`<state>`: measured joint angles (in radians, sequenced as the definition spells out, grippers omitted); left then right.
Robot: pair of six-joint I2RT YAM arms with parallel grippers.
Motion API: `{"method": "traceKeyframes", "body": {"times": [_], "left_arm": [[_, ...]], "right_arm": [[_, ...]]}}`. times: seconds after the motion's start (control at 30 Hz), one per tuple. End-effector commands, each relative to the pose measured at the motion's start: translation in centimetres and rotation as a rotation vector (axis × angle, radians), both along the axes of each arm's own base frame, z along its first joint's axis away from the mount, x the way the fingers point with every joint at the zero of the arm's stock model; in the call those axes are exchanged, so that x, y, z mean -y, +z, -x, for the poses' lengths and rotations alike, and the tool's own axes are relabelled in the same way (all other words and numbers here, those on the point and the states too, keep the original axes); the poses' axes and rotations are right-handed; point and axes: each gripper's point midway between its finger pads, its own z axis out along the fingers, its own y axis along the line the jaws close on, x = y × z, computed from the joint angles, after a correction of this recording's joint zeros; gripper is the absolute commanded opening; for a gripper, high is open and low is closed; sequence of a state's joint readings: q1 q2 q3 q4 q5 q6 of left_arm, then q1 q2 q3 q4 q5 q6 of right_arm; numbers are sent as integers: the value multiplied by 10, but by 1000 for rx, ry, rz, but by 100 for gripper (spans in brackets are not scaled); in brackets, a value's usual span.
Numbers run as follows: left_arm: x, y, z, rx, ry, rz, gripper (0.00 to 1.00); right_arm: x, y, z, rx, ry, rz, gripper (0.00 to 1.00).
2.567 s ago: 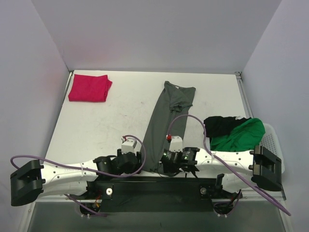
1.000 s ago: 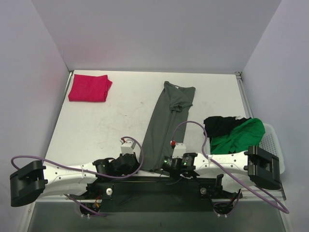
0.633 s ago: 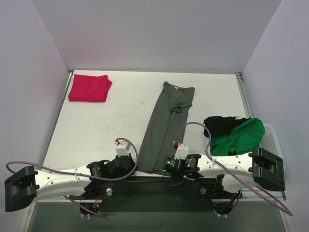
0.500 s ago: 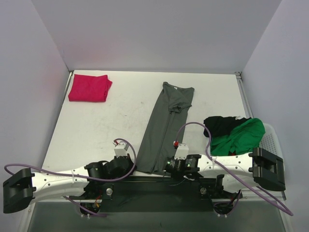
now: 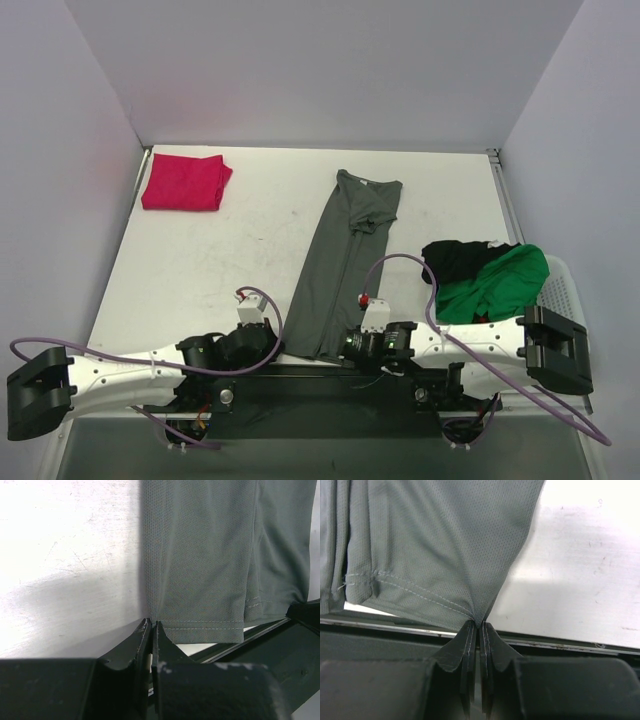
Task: Fold and stack the t-shirts
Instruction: Grab the bottom of the folded rectangular tshirt with both arms, then fold the folded rectangular tshirt in 1/3 of the way
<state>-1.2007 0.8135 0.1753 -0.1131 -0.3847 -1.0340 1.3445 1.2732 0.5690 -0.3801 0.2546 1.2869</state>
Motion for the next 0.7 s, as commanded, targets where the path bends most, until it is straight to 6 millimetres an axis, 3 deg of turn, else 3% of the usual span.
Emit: {"method": "traceKeyframes", "body": {"times": [0.0,0.3,0.67], "left_arm": [[11,20,-7,48,-11,48,0],[33,53,-22,121,-40,39,0],[61,103,-56,247,-54,90,0]], "right_arm": [[12,12,-4,45,-11,43,0],[14,40,-18,126,-1,40,0],[27,77,-65,251,-42,49,0]]}}
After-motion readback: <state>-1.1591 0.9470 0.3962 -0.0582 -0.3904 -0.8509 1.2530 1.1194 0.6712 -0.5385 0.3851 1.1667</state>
